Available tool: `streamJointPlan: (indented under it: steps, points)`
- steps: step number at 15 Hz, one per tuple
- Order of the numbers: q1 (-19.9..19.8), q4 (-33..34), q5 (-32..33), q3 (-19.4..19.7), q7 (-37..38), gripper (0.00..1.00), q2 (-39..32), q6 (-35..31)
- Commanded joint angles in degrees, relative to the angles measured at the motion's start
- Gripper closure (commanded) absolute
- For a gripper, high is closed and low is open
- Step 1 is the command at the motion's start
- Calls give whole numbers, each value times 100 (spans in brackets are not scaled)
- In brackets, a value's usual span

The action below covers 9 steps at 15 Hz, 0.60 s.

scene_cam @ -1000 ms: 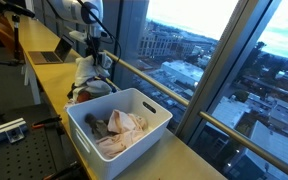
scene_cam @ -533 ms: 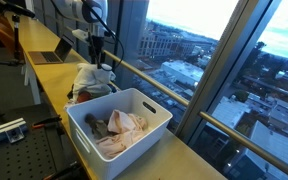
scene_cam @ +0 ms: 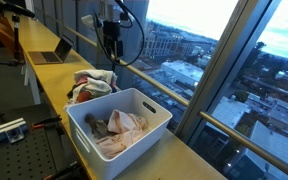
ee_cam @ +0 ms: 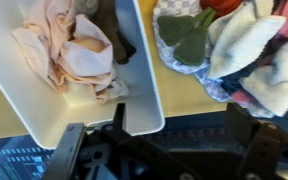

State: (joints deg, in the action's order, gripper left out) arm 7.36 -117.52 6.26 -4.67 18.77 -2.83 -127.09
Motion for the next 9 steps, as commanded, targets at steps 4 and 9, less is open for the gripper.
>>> streamJointPlan:
  steps: [4, 9]
  points:
    - [-610, -647, -52, 418, -726, 0, -126, -633]
    - [-842, -415, -247, 552, -1248, 0, -1160, -1194]
